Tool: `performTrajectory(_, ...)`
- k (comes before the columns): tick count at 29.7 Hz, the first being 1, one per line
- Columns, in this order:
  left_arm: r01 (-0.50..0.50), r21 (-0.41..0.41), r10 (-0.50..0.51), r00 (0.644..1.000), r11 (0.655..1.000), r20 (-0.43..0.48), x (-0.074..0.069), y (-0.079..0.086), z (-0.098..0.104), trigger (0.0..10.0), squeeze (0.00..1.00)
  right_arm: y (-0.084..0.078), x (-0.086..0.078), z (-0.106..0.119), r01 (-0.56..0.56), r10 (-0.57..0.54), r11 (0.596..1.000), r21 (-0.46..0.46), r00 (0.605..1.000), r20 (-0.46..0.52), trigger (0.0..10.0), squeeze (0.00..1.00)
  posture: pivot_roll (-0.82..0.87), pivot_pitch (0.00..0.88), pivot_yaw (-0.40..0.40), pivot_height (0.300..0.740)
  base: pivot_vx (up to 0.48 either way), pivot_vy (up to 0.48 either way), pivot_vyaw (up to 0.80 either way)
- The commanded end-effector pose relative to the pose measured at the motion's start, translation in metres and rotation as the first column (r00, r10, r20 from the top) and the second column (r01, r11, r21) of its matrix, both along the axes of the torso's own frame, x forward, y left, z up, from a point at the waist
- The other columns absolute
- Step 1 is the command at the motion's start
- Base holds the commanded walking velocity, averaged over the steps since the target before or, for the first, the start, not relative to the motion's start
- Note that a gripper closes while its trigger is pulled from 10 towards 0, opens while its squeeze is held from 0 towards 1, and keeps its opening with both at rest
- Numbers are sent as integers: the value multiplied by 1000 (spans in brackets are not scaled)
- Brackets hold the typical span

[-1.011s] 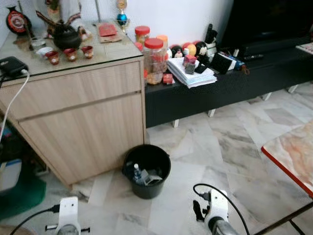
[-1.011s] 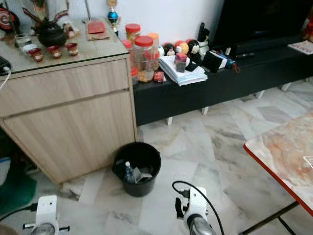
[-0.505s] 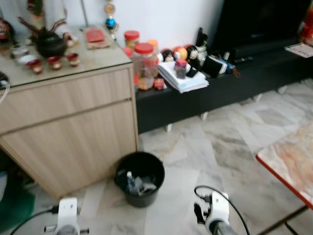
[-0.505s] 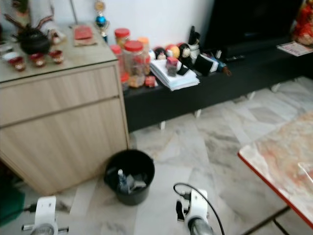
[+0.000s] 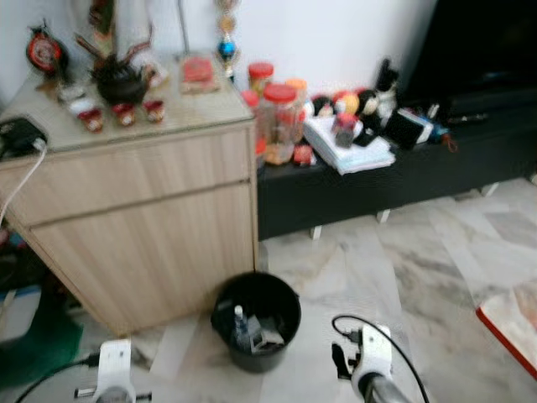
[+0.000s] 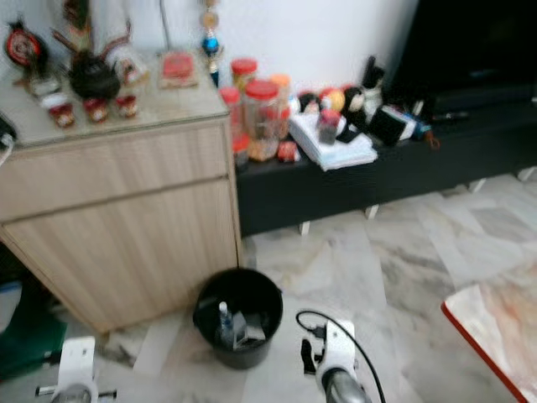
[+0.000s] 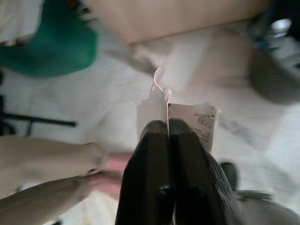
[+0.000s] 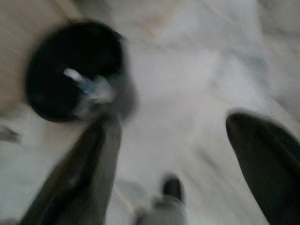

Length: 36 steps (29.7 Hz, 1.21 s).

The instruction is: Picking trash to rubbish bin

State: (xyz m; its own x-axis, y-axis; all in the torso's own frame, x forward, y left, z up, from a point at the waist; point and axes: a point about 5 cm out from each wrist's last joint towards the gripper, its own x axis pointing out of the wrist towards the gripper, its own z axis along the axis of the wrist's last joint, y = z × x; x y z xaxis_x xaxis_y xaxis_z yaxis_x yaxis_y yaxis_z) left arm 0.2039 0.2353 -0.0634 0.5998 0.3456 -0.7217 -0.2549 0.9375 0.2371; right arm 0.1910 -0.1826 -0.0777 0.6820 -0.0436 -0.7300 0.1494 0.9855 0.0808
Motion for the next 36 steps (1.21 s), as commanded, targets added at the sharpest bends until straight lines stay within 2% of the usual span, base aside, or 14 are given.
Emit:
performTrajectory(1, -6, 25, 6, 1000, 1000, -1, -1, 10, 2, 10000, 0, 8, 10, 5, -8, 7, 1000, 19, 999, 32, 10000, 0, -22, 5, -9, 740, 296, 0, 0)
performTrajectory(10, -6, 27, 6, 1000, 1000, -2, -1, 11, 2, 10000, 0, 9, 10, 5, -30, 30, 999, 10, 999, 31, 10000, 0, -19, 0, -7, 740, 300, 0, 0)
performTrajectory(18, -6, 29, 6, 1000, 1000, 1, -1, 11, 3, 10000, 0, 10, 10, 4, -30, 30, 999, 10, 999, 28, 10000, 0, -19, 0, -7, 740, 300, 0, 617)
performTrajectory(36, 1, 30, -1, 1000, 1000, 4, 1, 11, 4, 10000, 0, 9, 9, 4, -7, 6, 1000, 21, 1000, 20, 10000, 0, -20, 0, -8, 740, 300, 0, 0)
